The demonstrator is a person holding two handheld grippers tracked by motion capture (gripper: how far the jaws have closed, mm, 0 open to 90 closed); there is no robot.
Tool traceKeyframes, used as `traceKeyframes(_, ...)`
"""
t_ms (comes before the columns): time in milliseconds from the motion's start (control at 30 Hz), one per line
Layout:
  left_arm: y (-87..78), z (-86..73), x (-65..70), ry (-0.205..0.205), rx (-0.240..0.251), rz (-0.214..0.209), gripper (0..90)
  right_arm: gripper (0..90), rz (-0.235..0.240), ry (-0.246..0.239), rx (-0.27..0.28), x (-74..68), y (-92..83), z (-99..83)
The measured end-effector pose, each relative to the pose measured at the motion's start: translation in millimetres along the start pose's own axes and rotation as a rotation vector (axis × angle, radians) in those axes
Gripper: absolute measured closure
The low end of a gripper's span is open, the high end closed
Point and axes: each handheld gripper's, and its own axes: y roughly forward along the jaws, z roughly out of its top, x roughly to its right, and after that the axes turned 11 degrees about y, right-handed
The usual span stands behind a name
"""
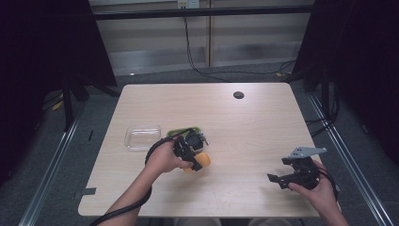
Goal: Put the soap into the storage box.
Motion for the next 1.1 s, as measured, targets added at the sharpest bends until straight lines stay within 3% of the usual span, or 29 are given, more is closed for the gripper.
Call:
traceKeyframes(67,-1.8,-3.2,-2.2,-0.005,0.014,-0.006,49.4,9.5,0.001,-0.003,-0.001,-0.1,0.5,0.2)
traceKeyframes(167,-2.3,-5.7,-3.1,0.009,0.004,-0.001,49.4,9.3,0.001,-0.001,-0.005,0.0,0.7,-0.2)
traceKeyframes(1033,-23.6,-15.0,-15.7,-0.004,-0.063,0.004,49.5,7.6,0.009,0.004,-0.004,1.4,1.5,0.2)
traceKeyframes(1100,-24.9,-14.8,-16.7,0.006,-0.064,0.023,49.5,7.6,0.009,0.005,-0.005,1.6,1.5,0.2)
